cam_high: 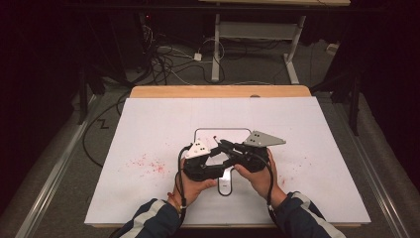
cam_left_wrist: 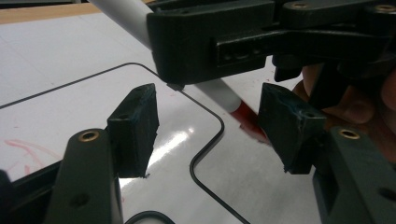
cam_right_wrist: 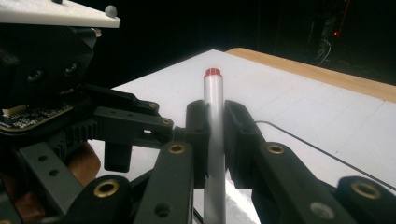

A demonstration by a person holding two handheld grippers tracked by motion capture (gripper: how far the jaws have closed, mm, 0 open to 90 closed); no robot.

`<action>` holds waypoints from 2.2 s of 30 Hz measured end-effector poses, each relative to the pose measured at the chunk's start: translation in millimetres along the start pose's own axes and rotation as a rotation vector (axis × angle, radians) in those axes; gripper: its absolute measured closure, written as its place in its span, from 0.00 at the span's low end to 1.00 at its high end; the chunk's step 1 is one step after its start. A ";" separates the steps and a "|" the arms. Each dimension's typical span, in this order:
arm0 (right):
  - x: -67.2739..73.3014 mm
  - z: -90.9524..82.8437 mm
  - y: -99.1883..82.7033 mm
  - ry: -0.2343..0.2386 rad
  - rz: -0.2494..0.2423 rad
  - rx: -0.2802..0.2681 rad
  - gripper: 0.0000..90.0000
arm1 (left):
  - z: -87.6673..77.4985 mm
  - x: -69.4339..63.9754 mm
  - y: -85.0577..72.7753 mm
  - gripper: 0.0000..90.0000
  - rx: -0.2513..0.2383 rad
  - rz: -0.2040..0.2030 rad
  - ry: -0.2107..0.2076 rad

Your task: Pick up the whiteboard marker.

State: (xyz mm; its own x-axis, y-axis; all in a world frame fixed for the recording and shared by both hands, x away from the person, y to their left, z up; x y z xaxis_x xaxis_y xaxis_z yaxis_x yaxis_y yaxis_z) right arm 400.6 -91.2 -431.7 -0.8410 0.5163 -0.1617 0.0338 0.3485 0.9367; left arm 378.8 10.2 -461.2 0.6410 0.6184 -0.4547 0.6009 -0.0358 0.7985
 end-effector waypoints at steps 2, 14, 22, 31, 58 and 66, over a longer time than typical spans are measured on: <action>1.9 0.9 0.3 0.006 -0.004 -0.003 0.91 | 0.5 -0.1 0.0 0.45 0.001 0.001 -0.001; 7.4 -3.2 4.3 -0.001 -0.050 -0.010 0.90 | -10.4 6.4 2.9 0.72 0.004 0.086 0.022; 9.2 -6.2 5.1 0.008 -0.066 -0.002 0.90 | -14.6 9.1 3.5 0.85 0.024 0.140 0.051; 11.5 -6.5 5.5 0.017 -0.073 0.008 0.86 | -18.6 14.6 3.4 0.87 0.048 0.189 0.079; -19.6 -75.4 -31.5 -0.203 -0.253 0.108 0.37 | -36.7 60.4 13.7 0.87 0.036 0.169 0.143; -24.4 -88.7 -51.8 -0.251 -0.261 0.131 0.34 | -37.0 61.7 14.7 0.87 0.038 0.181 0.143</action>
State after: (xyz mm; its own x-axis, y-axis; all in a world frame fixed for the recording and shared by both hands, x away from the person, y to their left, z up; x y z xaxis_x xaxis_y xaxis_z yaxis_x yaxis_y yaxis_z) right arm 371.4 -191.2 -448.8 -0.6726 0.5670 -0.4755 -0.0811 0.5822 0.8090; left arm 409.5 76.9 -462.9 0.6674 0.7039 -0.2431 0.5018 -0.1839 0.8452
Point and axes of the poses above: each handheld gripper's, and its own axes: z roughly forward along the jaws, y roughly out of its top, x roughly to its left, the point moved 6 cm from there along z, roughly forward along the jaws, and after that the axes turned 15 degrees about -z, right-handed, at the moved point
